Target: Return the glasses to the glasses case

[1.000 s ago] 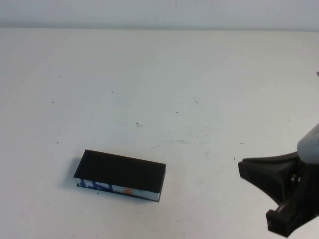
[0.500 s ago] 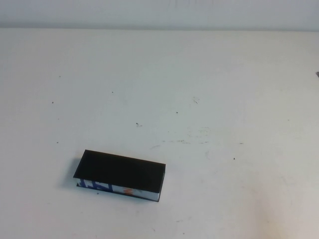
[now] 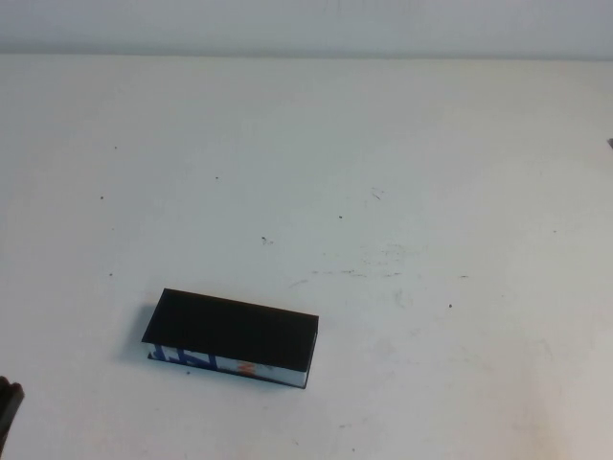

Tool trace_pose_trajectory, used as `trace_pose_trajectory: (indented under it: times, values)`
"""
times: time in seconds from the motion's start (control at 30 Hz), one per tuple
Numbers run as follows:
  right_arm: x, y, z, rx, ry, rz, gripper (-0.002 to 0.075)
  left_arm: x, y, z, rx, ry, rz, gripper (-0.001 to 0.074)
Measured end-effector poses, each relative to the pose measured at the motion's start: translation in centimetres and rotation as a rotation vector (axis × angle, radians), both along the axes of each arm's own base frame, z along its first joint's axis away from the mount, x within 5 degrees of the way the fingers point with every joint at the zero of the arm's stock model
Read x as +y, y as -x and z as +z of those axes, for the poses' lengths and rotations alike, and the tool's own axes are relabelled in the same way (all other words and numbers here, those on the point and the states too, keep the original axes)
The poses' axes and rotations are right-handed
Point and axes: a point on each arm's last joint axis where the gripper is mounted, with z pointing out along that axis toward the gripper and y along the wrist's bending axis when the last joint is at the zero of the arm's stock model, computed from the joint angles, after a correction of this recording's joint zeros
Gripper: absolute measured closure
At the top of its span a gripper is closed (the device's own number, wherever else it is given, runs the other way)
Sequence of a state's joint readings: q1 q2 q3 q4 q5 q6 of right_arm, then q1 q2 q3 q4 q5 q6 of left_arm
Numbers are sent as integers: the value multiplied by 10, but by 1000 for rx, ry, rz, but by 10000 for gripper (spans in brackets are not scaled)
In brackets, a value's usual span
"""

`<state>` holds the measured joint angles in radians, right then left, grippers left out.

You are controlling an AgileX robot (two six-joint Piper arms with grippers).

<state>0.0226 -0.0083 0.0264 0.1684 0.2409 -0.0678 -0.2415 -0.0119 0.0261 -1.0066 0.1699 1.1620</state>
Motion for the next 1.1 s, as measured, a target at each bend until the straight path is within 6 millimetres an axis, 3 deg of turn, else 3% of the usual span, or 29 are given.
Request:
trace_pose_trajectory:
  times: [0.17, 0.37, 1.1]
  values:
    - [2, 2, -10, 106, 18, 25, 739, 3, 0, -8, 98, -6, 30, 735]
    - [2, 2, -10, 111, 18, 26, 739, 9, 0, -21, 237, -13, 105, 735]
    - [2, 2, -10, 111, 20, 26, 739, 11, 0, -23, 276, -17, 127, 735]
